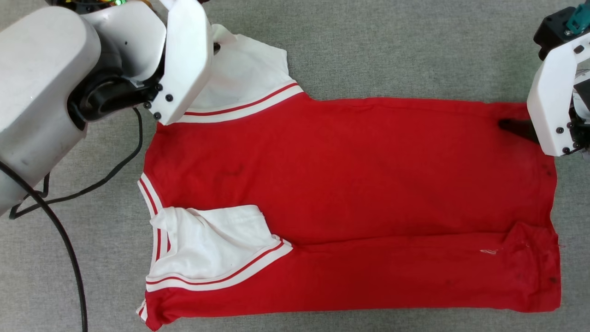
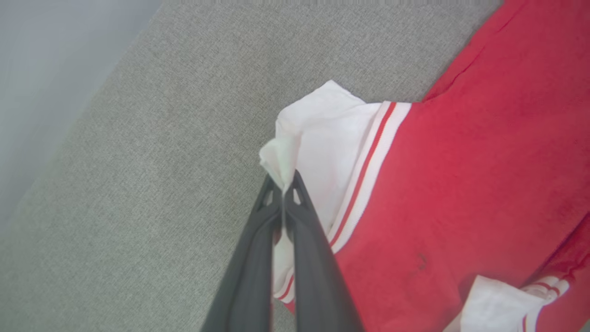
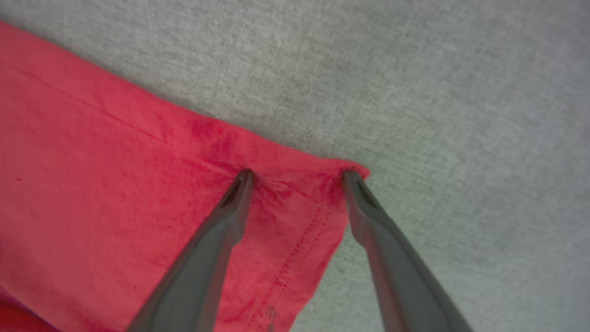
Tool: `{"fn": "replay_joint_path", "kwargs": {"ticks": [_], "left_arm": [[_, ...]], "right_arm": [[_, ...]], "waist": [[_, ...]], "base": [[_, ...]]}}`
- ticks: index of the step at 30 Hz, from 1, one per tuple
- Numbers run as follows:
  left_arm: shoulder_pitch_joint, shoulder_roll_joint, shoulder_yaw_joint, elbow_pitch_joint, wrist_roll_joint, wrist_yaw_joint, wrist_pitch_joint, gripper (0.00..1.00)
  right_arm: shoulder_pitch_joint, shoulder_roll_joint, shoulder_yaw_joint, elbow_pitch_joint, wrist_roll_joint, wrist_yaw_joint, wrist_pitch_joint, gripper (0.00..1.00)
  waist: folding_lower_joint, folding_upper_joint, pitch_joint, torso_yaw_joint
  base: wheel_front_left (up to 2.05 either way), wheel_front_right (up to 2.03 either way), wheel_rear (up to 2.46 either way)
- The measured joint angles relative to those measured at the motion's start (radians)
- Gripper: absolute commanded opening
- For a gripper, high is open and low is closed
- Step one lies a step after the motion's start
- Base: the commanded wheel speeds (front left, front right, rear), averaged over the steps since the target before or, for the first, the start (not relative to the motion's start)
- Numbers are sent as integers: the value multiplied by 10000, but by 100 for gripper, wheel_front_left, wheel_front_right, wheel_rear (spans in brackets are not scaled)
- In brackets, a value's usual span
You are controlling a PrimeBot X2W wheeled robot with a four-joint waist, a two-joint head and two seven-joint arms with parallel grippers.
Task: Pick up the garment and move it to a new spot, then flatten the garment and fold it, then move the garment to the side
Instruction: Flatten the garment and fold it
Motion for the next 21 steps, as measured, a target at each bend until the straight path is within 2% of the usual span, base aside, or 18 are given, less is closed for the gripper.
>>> {"fn": "replay_joint_path", "kwargs": {"ticks": [3,4,12,21], "left_arm": [[-2,29,-105,10,-63,-2,-113,0],[-2,56,-134,17,-100,-2,-163,0],[254,259,-301,79,-190,-2,-995,0],[1687,1233,-435,-817,-412,0,-1852,0]], "right_arm": [[21,0,96,161,174,0,-268,98],[23,-2,151,190,196,0,-387,0],[237,17,520,368,516,0,-1975,0],[1131,-633,1120,-19,1139,0,-3452,0]], "waist": [[0,0,-24,10],[0,0,-54,-1],[0,0,-734,-128],[0,0,-2137,-170]], "base": [[0,0,0],[0,0,0],[0,0,0],[0,0,0]]}}
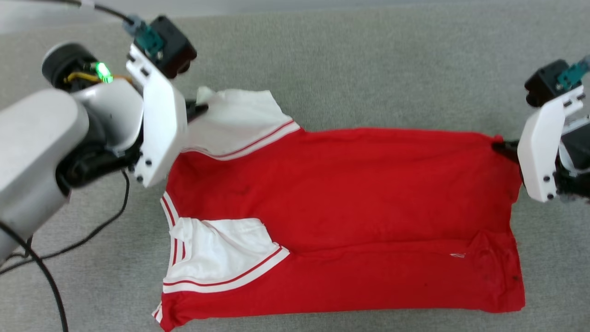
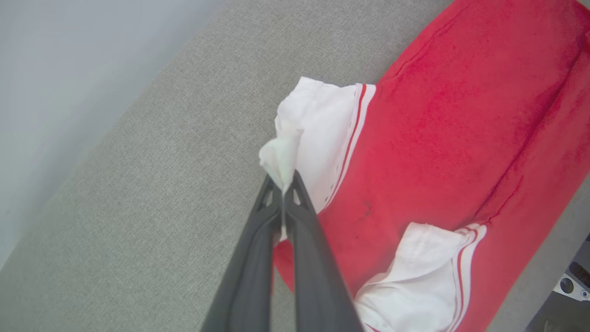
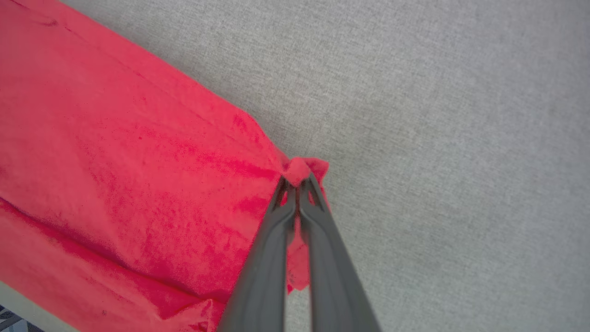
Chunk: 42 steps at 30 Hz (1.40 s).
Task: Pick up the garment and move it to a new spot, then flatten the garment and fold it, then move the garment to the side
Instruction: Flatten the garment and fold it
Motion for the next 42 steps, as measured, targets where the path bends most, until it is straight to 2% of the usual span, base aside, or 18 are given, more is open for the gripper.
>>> {"fn": "replay_joint_path", "kwargs": {"ticks": [5,15,23,27,28,29,30,35,38,42], "left_arm": [[1037,499,-50,-779,-142,288,-318,0],[3782,1547,-144,-2274,-257,1220,-709,0],[5904,1670,-182,-2435,-182,1680,-915,0],[6421,1266,-192,-2044,40,1666,-936,0],[6482,1151,-192,-1952,79,1645,-980,0],[6499,1074,-198,-1845,138,1645,-1072,36],[6499,1037,-182,-1774,180,1645,-1198,100],[6495,1122,61,-1756,500,1801,-1845,100],[6495,1189,366,-1990,700,2104,-2623,100],[6624,1168,794,-2278,1053,2811,-3940,100]], "right_arm": [[734,-546,337,-372,337,2,-468,0],[2834,-1237,709,-1200,809,2,-1413,0],[4079,-1170,828,-1264,681,2,-1916,0],[4293,-823,836,-863,577,0,-2017,0],[4326,-719,817,-790,568,0,-2061,9],[4329,-639,752,-723,552,2,-2134,48],[4328,-591,702,-675,535,2,-2178,100],[4294,-558,282,-1026,339,0,-2648,100],[4302,-642,-213,-1465,320,0,-2986,100],[4563,-685,-1287,-1902,326,0,-3509,100]], "waist": [[0,0,-732,67],[-1,0,-1725,230],[-1,0,-1731,187],[0,0,-1551,172],[0,0,-1522,173],[0,0,-1504,173],[0,0,-1505,172],[0,0,-1675,141],[0,0,-1836,120],[0,0,-1999,123]], "base": [[0,0,0],[0,0,0],[0,0,0],[0,0,0],[0,0,0],[0,0,0],[0,0,0],[0,0,0],[0,0,0],[0,0,0]]}}
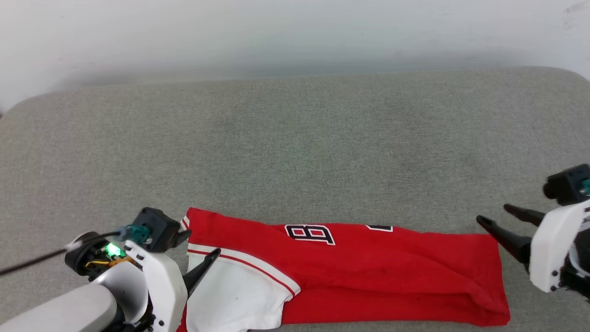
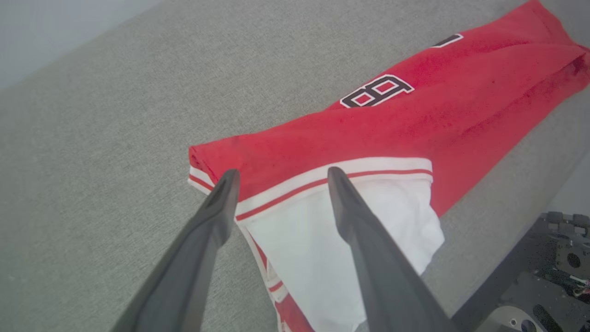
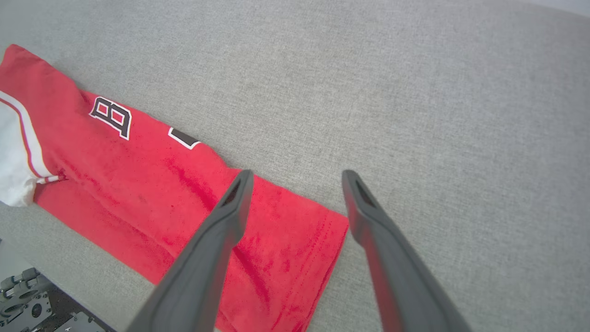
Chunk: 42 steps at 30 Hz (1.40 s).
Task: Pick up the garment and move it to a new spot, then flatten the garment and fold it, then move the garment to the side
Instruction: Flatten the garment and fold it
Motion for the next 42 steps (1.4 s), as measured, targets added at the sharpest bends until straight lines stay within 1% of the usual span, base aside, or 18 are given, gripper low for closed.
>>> {"fn": "replay_joint_path", "kwargs": {"ticks": [1,3,7,10,13,15,19,22,26,32,36,37,38,42], "left_arm": [[330,-161,357,-98,150,669,-1097,100],[466,-313,602,-94,376,1172,-1812,100],[855,-593,1016,75,746,2215,-3191,100],[1155,-853,1313,199,1126,2941,-3689,100],[1549,-1175,1812,228,1467,3599,-3885,100],[1886,-1388,2190,201,1774,3912,-3896,100],[2687,-2084,3576,-150,2767,4481,-3902,100],[3548,-2673,4556,-268,3492,4650,-3912,100],[4461,-3540,5714,-234,4495,4550,-3912,100],[5444,-4949,7219,-165,6080,4038,-3914,100],[6024,-5774,8123,-209,7120,3747,-3914,100],[6180,-5965,8301,-203,7319,3655,-3914,100],[6340,-6176,8541,-203,7463,3584,-3914,100],[6923,-6798,9187,-217,8107,3206,-3914,100]], "right_arm": [[448,33,-800,-81,-111,0,-257,100],[779,56,-1267,-12,-151,0,-268,100],[1357,339,-2073,276,17,0,-148,100],[1772,556,-2516,556,222,0,86,100],[2183,819,-2777,756,397,0,345,100],[2371,980,-2871,832,476,0,518,100],[2644,1346,-3047,1005,548,0,786,100],[2736,1668,-3085,1179,612,0,920,100],[2764,1885,-3009,1300,708,0,1154,100],[2758,2132,-2849,1352,1028,-29,1442,100],[2760,2205,-2719,1281,1131,-35,1565,100],[2759,2209,-2696,1277,1089,-35,1540,49],[2757,2213,-2683,1296,1018,-35,1467,0],[2760,2303,-2633,1421,884,-4,1197,0]], "waist": [[1,0,-6,17],[0,0,27,39],[1,-1,130,91],[1,0,203,166],[1,0,282,250],[1,0,330,300],[1,0,428,398],[1,0,527,455],[1,0,622,569],[0,0,648,720],[0,0,598,740],[1,0,581,734],[0,-1,558,724],[1,0,425,670]], "base": [[0,0,0],[0,0,0],[0,0,0],[0,0,0],[0,0,0],[0,0,0],[0,0,0],[0,0,0],[0,0,0],[0,0,0],[0,0,0],[0,0,0],[0,0,0],[0,0,0]]}}
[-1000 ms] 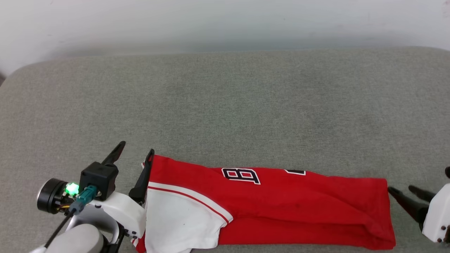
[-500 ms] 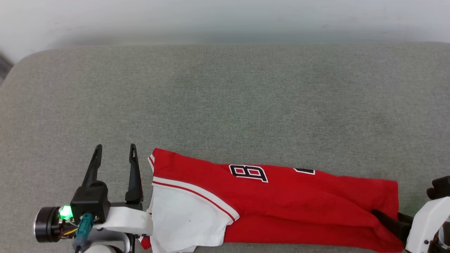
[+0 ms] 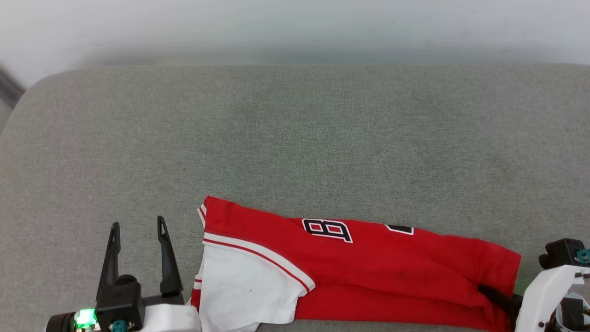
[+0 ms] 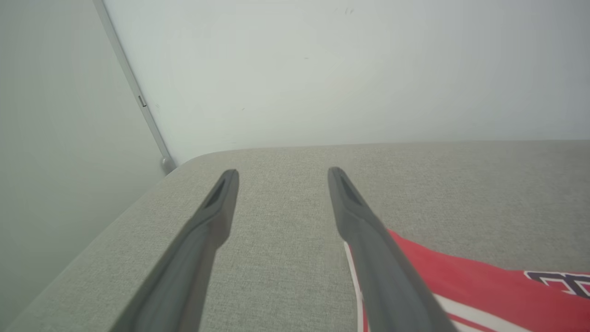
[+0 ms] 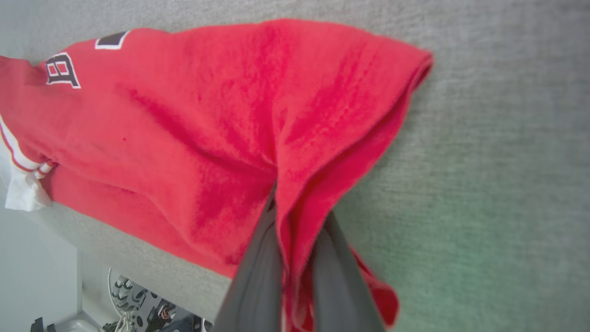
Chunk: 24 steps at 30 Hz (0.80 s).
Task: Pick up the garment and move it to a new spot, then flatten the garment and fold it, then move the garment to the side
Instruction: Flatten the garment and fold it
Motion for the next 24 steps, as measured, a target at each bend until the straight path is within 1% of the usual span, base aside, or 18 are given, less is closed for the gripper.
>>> {"fn": "replay_joint_path", "kwargs": {"ticks": [4,6,9,13,16,18,21,24], "left_arm": [[397,-370,405,-25,625,-454,0,100],[536,-541,558,-59,834,-612,0,100],[713,-746,698,-71,1145,-857,0,100],[883,-961,830,-92,1417,-1028,-2,100],[1027,-1093,928,-38,1530,-1145,-4,100],[1088,-1137,1053,-2,1547,-1229,-12,100],[1210,-1197,1185,52,1615,-1317,-12,100],[1286,-1269,1271,58,1664,-1444,-12,100]], "right_arm": [[-32,-104,-104,59,-2,8,-77,0],[-38,-297,-217,81,-21,8,-132,0],[-39,-800,-383,115,-150,8,-102,0],[-44,-1593,-708,276,-476,8,88,0],[-48,-2215,-755,428,-802,6,548,0],[-60,-2477,-767,397,-819,6,911,0],[-64,-2525,-706,-136,-337,4,1576,0],[-54,-2506,-596,-1124,178,2,2102,0]], "waist": [[0,0,-157,-42],[1,0,-245,-58],[0,0,-389,-63],[0,0,-580,-84],[0,0,-697,-118],[0,0,-773,-136],[0,0,-880,-148],[1,0,-964,-116]], "base": [[0,0,0],[0,0,0],[0,0,0],[0,0,0],[0,0,0],[0,0,0],[0,0,0],[0,0,0]]}}
